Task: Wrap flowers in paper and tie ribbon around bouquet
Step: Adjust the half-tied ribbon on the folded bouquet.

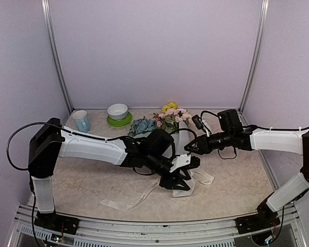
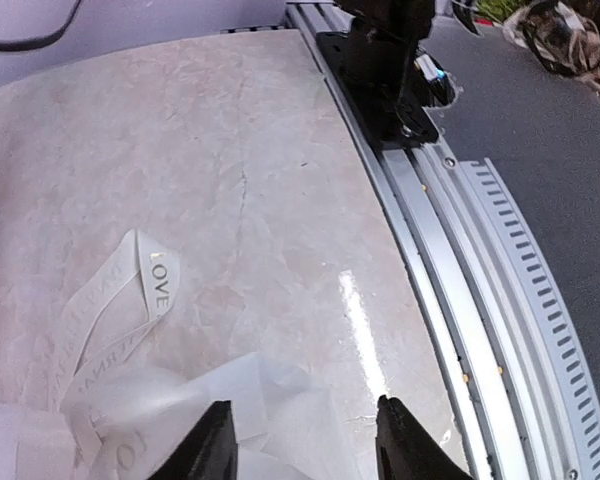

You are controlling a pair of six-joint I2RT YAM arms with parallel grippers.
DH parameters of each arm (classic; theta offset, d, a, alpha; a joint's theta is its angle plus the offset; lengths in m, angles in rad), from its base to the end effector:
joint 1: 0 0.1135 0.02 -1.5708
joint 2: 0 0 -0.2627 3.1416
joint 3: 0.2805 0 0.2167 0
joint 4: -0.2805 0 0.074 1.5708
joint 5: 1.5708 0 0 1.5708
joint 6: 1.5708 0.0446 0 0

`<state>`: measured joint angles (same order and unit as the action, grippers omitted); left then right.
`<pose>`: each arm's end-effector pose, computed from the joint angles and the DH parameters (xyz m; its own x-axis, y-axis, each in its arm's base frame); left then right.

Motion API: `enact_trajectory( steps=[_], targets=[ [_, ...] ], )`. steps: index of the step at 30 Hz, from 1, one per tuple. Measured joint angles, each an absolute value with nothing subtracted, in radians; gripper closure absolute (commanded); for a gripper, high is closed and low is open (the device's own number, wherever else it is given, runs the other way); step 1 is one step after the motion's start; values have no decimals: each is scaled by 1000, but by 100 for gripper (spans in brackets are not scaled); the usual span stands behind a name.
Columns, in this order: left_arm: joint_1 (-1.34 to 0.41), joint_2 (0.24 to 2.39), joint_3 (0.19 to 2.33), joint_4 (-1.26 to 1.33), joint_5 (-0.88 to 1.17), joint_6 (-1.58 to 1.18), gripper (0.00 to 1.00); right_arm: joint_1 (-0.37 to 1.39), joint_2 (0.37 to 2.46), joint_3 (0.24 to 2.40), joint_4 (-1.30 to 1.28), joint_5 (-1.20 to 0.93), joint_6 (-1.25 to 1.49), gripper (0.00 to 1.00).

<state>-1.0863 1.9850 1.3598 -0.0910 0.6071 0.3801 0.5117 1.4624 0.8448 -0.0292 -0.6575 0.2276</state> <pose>0.1699 -0.3774 0.2081 0.0601 0.5401 -0.8394 0.9745 -0.2139 -0.0680 0.2337 0.1625 0.2371 -0.6953 -0.1856 -0.6943 -0.6733 0.5063 0.5389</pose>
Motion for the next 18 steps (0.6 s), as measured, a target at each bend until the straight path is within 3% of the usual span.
enact_trajectory(
  steps=[4, 13, 18],
  targets=[
    [-1103, 1976, 1383, -168, 579, 446, 2, 528, 1478, 875, -84, -656, 212, 72],
    [-999, 1703, 1196, -131, 442, 423, 1, 603, 1589, 1094, -352, -575, 160, 69],
    [-824, 1548, 991, 142, 366, 182, 1, 657, 1664, 1281, -525, -459, 114, 69]
  ],
)
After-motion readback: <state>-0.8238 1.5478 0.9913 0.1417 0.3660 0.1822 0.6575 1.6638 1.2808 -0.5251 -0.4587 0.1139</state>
